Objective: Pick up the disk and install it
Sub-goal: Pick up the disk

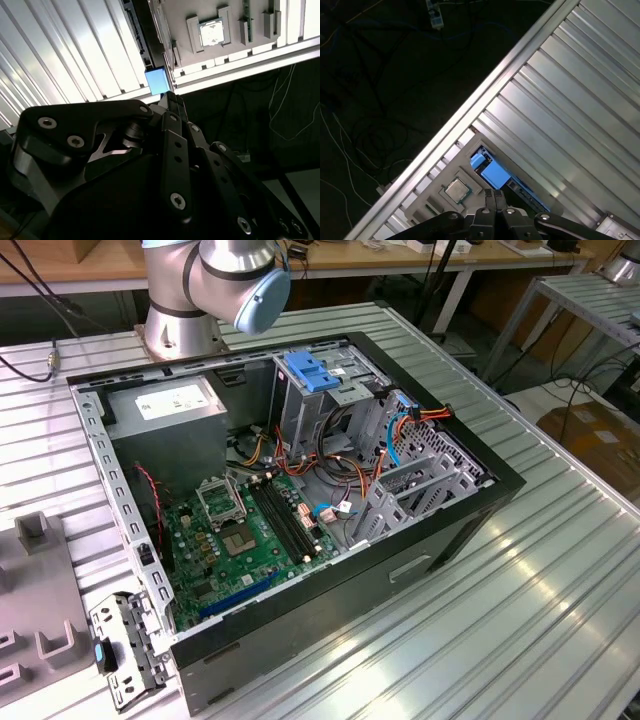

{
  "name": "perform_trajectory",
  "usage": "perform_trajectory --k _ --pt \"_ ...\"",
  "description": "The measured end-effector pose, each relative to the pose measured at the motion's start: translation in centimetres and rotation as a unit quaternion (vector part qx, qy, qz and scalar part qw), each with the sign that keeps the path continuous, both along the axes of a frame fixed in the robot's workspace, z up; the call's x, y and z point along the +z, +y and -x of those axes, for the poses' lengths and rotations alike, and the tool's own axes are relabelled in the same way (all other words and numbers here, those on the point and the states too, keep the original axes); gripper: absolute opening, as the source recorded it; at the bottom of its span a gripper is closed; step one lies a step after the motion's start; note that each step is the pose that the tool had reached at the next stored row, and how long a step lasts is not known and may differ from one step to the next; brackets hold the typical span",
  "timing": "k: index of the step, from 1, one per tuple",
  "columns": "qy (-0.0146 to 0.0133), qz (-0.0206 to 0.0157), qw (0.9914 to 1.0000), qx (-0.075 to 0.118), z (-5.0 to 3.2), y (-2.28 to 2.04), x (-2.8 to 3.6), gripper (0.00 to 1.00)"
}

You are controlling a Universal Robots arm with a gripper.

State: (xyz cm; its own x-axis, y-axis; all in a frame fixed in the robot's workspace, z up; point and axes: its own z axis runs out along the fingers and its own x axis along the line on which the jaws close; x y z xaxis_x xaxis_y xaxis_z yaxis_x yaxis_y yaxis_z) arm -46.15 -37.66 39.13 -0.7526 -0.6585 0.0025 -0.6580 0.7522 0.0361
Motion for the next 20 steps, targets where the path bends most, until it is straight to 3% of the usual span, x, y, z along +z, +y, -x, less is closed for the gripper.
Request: perform_trajectory --k 14,20 --pt "0.0 0.0002 0.99996 0.008 0.0 0.0 -0.01 0.11" --pt "-0.0001 0.0002 0.9997 0.024 0.0 0.0 -0.01 0.11"
